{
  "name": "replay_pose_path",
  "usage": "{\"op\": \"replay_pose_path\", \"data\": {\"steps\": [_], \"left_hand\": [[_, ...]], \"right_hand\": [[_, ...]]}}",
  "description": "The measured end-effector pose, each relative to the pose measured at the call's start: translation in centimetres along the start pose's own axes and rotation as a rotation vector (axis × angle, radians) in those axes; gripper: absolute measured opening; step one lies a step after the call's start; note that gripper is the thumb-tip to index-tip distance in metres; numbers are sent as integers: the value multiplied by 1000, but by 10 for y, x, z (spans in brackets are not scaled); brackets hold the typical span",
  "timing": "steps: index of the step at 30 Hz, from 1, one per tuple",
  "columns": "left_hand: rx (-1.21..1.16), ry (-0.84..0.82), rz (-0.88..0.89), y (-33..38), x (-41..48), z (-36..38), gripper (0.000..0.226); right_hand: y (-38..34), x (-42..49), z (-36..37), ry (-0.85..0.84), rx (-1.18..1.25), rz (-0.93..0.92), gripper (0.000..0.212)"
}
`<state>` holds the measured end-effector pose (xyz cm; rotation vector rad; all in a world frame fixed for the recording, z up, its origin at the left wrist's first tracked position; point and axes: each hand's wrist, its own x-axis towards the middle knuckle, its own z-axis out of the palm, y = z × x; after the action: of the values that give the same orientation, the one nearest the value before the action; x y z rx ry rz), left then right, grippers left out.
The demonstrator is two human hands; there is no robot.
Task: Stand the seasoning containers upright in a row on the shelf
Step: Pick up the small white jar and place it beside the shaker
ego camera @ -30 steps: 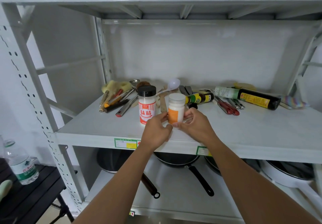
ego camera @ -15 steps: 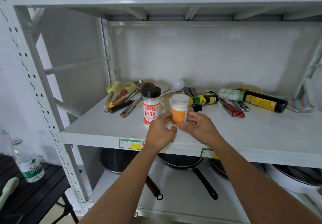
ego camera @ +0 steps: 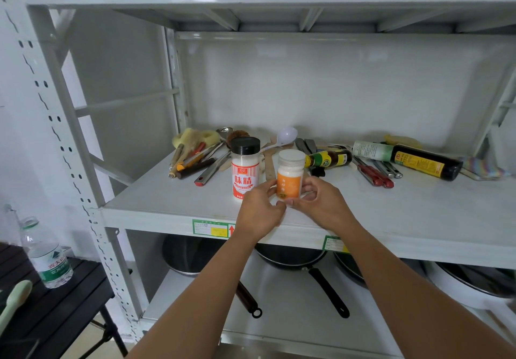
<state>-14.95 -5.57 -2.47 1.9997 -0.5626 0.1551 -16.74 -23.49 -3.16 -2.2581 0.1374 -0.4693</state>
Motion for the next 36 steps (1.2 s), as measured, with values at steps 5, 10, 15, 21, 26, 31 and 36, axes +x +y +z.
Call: {"op": "replay_pose_path", "data": {"steps": [5, 10, 15, 21, 26, 31, 36], "left_hand": [[62, 19, -25, -2, 0, 3, 62], [107, 64, -31, -1, -4, 6, 54], [108, 117, -59, 1, -9, 9, 50], [121, 170, -82, 4, -13, 13, 53], [140, 160, -109, 9, -13, 13, 50], [140, 157, -129, 13, -13, 13, 42], [146, 159, -129, 15, -13, 13, 43]], "right_hand": [[-1, 0, 1, -48, -9, -37, 67], [-5, -2, 2, -107, -71, -70, 59], [-7, -2, 3, -146, -149, -80, 66], [-7, -2, 4, -130, -146, -65, 71], [-7, 0, 6, -138, -172, -49, 78], [-8, 1, 5, -145, -181, -25, 78], [-7, 3, 7, -124, -181, -8, 73]]}}
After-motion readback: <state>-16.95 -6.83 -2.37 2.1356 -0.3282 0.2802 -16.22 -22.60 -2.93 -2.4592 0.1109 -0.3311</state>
